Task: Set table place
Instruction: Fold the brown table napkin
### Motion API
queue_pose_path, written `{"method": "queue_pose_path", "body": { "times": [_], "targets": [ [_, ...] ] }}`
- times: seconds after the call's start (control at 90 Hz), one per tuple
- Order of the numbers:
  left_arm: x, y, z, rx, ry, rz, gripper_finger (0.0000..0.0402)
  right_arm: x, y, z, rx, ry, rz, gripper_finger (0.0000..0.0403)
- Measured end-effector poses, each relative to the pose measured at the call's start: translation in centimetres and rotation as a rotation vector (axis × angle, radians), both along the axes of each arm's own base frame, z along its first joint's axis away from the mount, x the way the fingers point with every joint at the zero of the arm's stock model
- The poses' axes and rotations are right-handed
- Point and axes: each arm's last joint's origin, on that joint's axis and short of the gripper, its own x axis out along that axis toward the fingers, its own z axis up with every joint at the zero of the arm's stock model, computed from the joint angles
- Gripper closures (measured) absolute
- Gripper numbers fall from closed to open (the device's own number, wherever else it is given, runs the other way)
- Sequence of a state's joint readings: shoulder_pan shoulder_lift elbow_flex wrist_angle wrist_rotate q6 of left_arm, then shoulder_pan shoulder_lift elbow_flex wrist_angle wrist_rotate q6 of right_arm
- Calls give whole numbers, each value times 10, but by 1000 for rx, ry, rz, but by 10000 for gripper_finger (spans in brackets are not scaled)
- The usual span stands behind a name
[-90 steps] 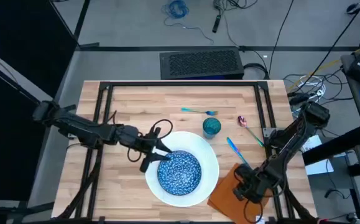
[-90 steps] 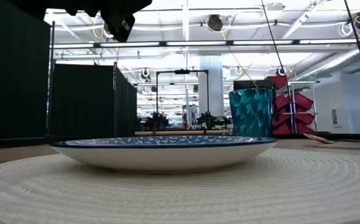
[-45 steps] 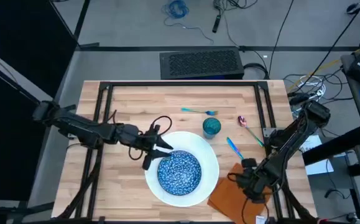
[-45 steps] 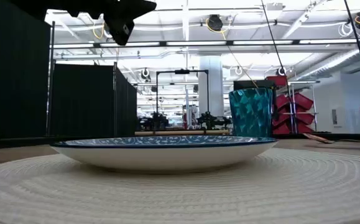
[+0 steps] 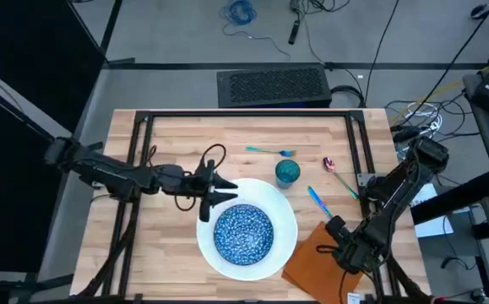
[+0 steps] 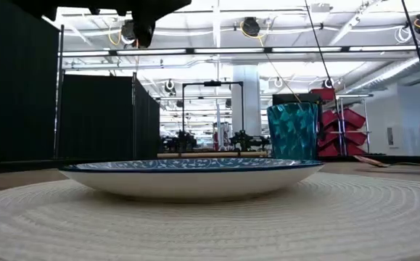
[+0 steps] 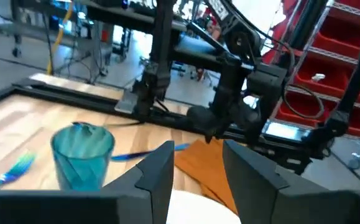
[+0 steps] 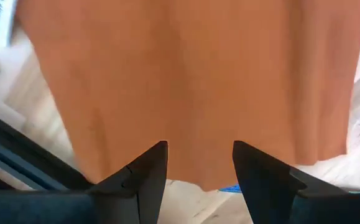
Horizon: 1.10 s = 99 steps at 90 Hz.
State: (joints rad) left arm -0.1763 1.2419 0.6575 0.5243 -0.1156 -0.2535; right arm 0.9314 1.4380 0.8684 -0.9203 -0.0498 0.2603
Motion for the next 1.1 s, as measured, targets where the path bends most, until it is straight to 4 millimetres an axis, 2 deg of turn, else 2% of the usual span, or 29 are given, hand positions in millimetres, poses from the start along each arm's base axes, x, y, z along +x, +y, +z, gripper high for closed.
{"method": "queue_pose_path", "body": {
  "times": [0.489,0.767,1.1],
  "targets": [
    [0,2,6,-10,-62,78,279,-3,-6,-17,-17,-22,8,234],
    [0,2,9,-8,-89,78,279,0,-3,-20,7,-74,-34,234],
    [0,2,8,11,-83,77,279,4,4,-33,16,-37,-50,234]
  ]
}}
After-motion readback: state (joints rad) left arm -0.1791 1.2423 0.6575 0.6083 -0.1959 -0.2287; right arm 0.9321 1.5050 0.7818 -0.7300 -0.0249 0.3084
